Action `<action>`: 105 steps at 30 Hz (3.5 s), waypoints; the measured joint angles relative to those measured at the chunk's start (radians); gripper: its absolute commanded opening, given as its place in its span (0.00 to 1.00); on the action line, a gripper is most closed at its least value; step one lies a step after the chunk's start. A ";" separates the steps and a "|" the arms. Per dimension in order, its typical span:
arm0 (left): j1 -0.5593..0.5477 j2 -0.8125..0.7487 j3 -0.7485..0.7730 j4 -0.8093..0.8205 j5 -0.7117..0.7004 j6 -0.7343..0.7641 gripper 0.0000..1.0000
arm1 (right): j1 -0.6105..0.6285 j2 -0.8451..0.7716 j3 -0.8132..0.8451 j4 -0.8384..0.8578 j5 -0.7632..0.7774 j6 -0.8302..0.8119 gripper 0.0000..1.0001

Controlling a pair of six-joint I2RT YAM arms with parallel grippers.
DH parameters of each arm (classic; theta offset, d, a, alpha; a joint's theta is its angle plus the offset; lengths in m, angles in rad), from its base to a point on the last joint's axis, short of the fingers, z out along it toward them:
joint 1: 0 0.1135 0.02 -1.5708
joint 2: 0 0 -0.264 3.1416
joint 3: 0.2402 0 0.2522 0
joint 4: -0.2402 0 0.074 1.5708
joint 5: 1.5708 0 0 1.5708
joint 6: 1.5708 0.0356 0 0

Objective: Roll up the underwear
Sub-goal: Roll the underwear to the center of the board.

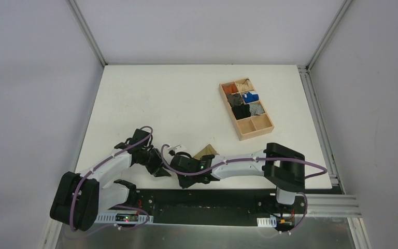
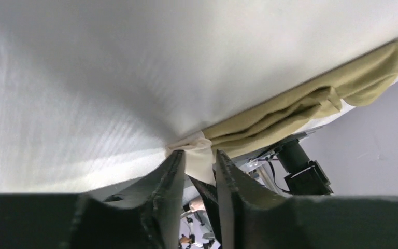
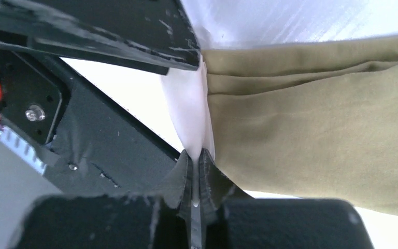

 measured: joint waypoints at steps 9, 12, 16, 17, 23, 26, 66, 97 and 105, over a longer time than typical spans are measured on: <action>0.000 -0.158 0.078 -0.111 -0.029 -0.019 0.43 | -0.122 -0.126 -0.317 0.406 -0.228 0.105 0.00; 0.000 -0.188 0.078 -0.132 -0.029 -0.026 0.56 | -0.153 -0.129 -0.389 0.538 -0.299 0.146 0.00; 0.000 -0.214 0.066 -0.144 -0.024 -0.037 0.71 | -0.190 -0.119 -0.453 0.670 -0.373 0.196 0.00; 0.000 -0.215 0.058 -0.148 -0.019 -0.037 0.73 | -0.197 -0.115 -0.463 0.694 -0.388 0.207 0.00; -0.001 -0.203 0.020 -0.153 -0.014 -0.036 0.67 | -0.220 -0.093 -0.486 0.769 -0.438 0.245 0.00; -0.013 -0.183 0.015 -0.145 -0.013 -0.036 0.66 | -0.224 -0.087 -0.489 0.785 -0.446 0.255 0.00; -0.106 -0.020 -0.056 0.131 -0.020 -0.137 0.00 | -0.231 -0.371 -0.426 0.391 -0.229 0.199 0.73; -0.106 -0.159 -0.055 0.031 -0.097 -0.153 0.00 | -0.556 -0.233 -0.464 0.389 -0.190 0.471 0.02; -0.112 -0.158 -0.039 0.024 -0.164 -0.195 0.00 | -0.599 -0.121 -0.280 0.270 -0.250 0.327 0.40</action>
